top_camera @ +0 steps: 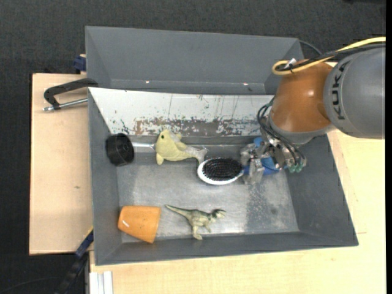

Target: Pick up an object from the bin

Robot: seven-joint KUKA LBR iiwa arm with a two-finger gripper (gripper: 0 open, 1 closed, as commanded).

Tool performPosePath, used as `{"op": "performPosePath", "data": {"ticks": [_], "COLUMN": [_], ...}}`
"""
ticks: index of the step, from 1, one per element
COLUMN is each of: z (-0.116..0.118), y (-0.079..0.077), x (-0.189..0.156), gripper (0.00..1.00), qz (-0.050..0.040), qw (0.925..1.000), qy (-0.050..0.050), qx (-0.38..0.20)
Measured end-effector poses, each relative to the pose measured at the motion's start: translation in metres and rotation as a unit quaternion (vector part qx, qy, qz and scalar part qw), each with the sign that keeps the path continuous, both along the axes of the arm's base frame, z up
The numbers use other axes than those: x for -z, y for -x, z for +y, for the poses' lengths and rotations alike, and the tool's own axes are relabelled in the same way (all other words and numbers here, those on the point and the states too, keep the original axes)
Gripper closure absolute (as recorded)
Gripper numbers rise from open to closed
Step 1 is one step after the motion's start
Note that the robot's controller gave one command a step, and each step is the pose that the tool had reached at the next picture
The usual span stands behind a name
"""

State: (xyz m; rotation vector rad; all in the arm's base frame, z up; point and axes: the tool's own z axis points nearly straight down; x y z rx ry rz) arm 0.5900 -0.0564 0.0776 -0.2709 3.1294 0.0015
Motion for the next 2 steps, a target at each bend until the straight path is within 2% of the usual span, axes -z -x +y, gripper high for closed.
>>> {"op": "performPosePath", "data": {"ticks": [1, 2], "z": [-0.009, -0.096], "y": [0.027, 0.076], "x": [0.007, -0.098], "gripper": [1.00, 1.00], "qz": [0.0000, -0.0024], "qw": [0.9963, 0.9623], "qy": [0.000, 0.002], "qx": [-0.086, -0.272]}}
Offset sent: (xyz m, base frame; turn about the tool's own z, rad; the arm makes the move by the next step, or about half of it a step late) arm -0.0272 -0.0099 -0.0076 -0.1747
